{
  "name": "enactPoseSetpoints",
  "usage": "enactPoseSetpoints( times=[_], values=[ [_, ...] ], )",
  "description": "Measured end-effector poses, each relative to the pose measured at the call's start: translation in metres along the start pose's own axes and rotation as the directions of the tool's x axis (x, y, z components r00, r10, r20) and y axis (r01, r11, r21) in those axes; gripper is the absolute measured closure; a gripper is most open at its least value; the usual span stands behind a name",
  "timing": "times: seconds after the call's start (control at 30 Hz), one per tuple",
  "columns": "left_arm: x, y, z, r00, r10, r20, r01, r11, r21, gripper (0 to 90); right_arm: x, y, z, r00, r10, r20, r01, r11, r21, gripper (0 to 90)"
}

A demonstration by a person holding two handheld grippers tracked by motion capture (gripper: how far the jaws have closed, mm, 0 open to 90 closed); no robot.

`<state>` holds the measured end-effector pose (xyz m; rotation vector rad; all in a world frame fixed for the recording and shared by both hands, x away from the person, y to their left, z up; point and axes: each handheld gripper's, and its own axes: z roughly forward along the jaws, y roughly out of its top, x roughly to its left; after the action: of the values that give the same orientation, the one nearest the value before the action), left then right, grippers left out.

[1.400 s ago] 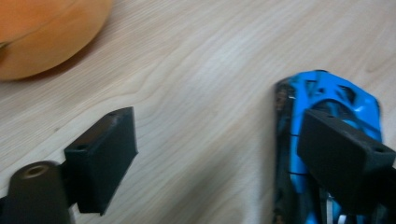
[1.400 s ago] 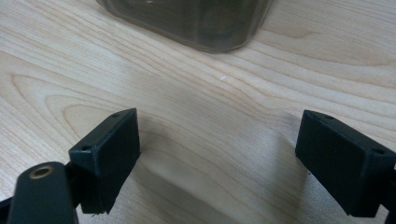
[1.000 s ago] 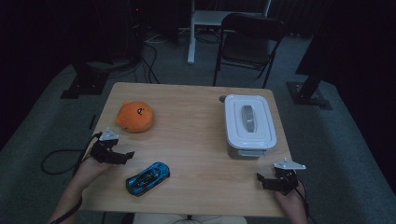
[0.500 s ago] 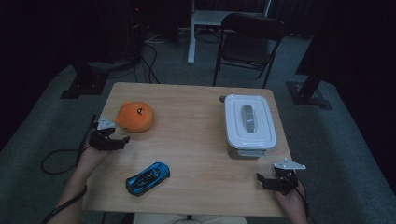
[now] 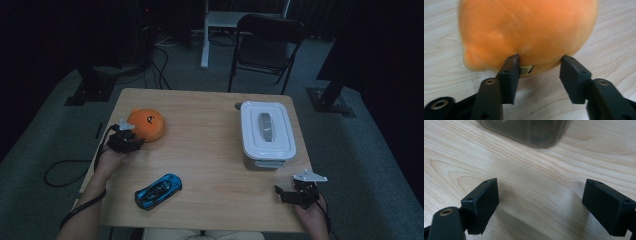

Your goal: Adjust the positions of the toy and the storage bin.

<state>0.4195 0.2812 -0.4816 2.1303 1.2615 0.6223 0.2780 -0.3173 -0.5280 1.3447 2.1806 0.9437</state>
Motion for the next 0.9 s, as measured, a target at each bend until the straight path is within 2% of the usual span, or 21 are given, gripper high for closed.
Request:
enactPoseSetpoints(
  times=[0.1, 0.13, 0.17, 0.2, 0.27, 0.3, 0.33, 0.4, 0.53, 0.57, 0.6, 0.67, 0.7, 0.73, 0.77, 0.8, 0.83, 0.9],
  values=[
    [-0.002, 0.001, 0.002, 1.0000, -0.007, -0.007, 0.007, 1.0000, 0.003, 59.1, 0.000, 0.000, 0.000, 1.0000, 0.000, 0.000, 0.000, 1.000, 0.000, 13.4],
    [-0.002, 0.001, 0.002, 1.0000, -0.007, -0.007, 0.007, 1.0000, 0.003, 59.1, 0.000, 0.000, 0.000, 1.0000, 0.000, 0.000, 0.000, 1.000, 0.000, 13.4],
    [-0.004, 0.003, 0.002, 0.9993, -0.001, -0.039, 0.001, 0.9998, 0.017, 66.1, 0.000, 0.000, 0.000, 1.0000, 0.000, 0.000, 0.000, 1.000, 0.000, 13.5],
    [-0.005, 0.004, 0.002, 0.9988, -0.008, -0.048, 0.009, 0.9998, 0.019, 70.5, 0.000, 0.000, 0.000, 1.0000, 0.000, 0.000, 0.000, 1.000, 0.000, 13.5],
    [-0.006, 0.005, 0.002, 0.9989, -0.004, -0.047, 0.006, 0.9996, 0.028, 80.6, 0.000, 0.000, 0.000, 1.0000, 0.000, 0.000, 0.000, 1.000, 0.000, 13.4],
    [-0.008, 0.005, 0.001, 0.9983, 0.005, -0.058, -0.003, 0.9995, 0.030, 80.6, 0.000, 0.000, 0.000, 1.0000, 0.000, 0.000, 0.000, 1.000, 0.000, 13.4],
    [-0.013, 0.006, -0.001, 0.9981, 0.010, -0.060, -0.008, 0.9994, 0.034, 85.0, 0.000, 0.000, 0.000, 1.0000, 0.000, 0.000, 0.000, 1.000, 0.000, 13.4],
    [-0.018, 0.008, -0.002, 0.9990, 0.016, -0.041, -0.014, 0.9991, 0.040, 85.8, 0.000, 0.000, 0.000, 1.0000, 0.000, 0.000, 0.000, 1.000, 0.000, 13.5],
    [-0.025, 0.010, -0.004, 0.9996, 0.007, -0.027, -0.006, 0.9992, 0.038, 85.7, 0.000, 0.000, 0.000, 1.0000, 0.001, 0.000, -0.001, 1.000, 0.000, 13.4],
    [-0.033, 0.013, -0.008, 0.9978, -0.032, 0.058, 0.031, 0.9994, 0.011, 85.2, 0.000, 0.000, 0.000, 1.0000, 0.000, 0.000, 0.000, 1.000, 0.000, 13.5],
    [-0.033, 0.013, -0.008, 0.9978, -0.032, 0.058, 0.031, 0.9994, 0.011, 84.3, 0.000, 0.000, 0.000, 1.0000, 0.000, 0.000, 0.000, 1.000, 0.000, 13.5],
    [-0.042, 0.013, -0.010, 0.9936, -0.025, 0.110, 0.025, 0.9997, -0.002, 83.5, 0.000, 0.000, 0.000, 1.0000, 0.001, 0.000, -0.001, 1.000, 0.000, 13.4],
    [-0.046, 0.012, -0.011, 0.9888, -0.030, 0.146, 0.033, 0.9993, -0.016, 83.5, 0.000, 0.000, 0.000, 1.0000, 0.001, 0.000, -0.001, 1.000, 0.000, 13.4],
    [-0.054, 0.010, -0.014, 0.9894, -0.017, 0.144, 0.020, 0.9996, -0.021, 78.9, 0.000, 0.000, 0.000, 1.0000, 0.001, 0.000, -0.001, 1.000, 0.000, 13.5],
    [-0.054, 0.010, -0.014, 0.9894, -0.017, 0.144, 0.020, 0.9996, -0.021, 76.7, 0.000, 0.000, 0.000, 1.0000, 0.000, 0.000, 0.000, 1.000, 0.000, 13.4],
    [-0.058, 0.006, -0.019, 0.9876, 0.002, 0.157, 0.001, 0.9998, -0.022, 76.6, 0.000, 0.000, 0.000, 1.0000, 0.000, 0.000, 0.000, 1.000, 0.000, 13.4],
    [-0.060, 0.004, -0.022, 0.9913, 0.010, 0.131, -0.008, 0.9998, -0.020, 73.4, 0.000, 0.000, 0.000, 1.0000, 0.000, 0.000, 0.000, 1.000, 0.000, 13.5],
    [-0.058, -0.001, -0.027, 0.9904, 0.018, 0.137, -0.016, 0.9998, -0.015, 70.2, 0.000, 0.000, 0.000, 1.0000, 0.000, 0.000, 0.000, 1.000, 0.000, 13.5]
  ],
)
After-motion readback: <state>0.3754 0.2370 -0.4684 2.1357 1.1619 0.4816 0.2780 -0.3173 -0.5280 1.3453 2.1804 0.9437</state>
